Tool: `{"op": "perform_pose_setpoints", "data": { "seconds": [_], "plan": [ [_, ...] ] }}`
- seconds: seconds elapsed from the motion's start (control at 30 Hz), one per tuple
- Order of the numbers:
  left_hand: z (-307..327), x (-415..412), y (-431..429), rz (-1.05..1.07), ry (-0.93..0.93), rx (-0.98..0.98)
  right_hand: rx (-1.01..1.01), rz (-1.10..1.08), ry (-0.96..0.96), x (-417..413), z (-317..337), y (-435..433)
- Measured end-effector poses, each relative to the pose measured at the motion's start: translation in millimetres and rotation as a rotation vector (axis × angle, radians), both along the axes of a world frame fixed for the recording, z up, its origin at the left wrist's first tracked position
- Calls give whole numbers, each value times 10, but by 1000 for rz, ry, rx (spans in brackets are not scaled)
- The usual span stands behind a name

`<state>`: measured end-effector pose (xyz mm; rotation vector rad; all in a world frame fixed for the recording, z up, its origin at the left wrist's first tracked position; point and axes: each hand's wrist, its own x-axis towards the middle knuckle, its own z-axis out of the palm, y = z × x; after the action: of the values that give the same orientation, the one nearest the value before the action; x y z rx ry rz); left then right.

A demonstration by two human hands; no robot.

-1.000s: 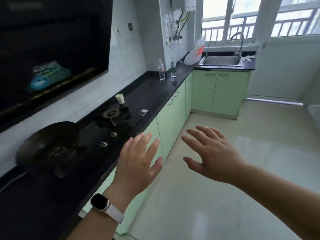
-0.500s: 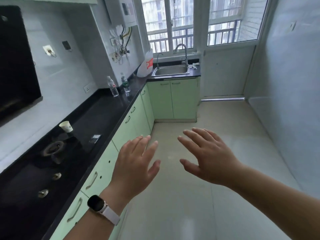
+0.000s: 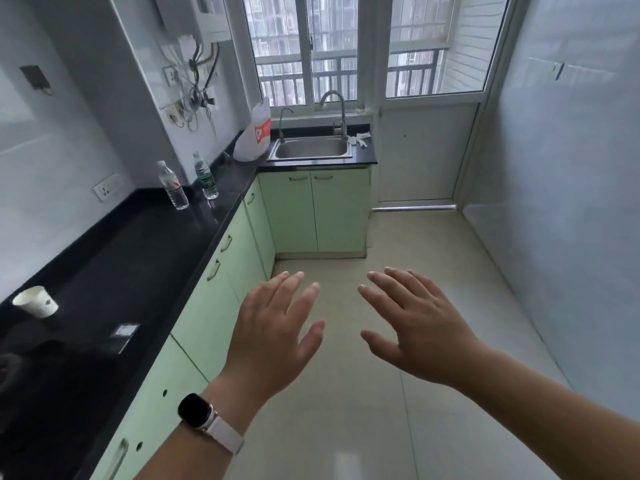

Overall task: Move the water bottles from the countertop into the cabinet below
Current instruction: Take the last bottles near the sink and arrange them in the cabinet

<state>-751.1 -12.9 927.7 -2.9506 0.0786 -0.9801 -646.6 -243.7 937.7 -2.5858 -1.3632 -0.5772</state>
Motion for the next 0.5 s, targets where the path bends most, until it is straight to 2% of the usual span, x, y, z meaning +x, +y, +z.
{"op": "perform_pose_setpoints", "data": {
  "seconds": [0.23, 0.5],
  "plan": [
    [-84, 956, 780, -48, 13, 21, -12, -50, -33, 834, 50, 691],
    [-126, 1710, 1203, -57, 42, 25, 17, -66, 13, 1553, -16, 1145]
  ]
}}
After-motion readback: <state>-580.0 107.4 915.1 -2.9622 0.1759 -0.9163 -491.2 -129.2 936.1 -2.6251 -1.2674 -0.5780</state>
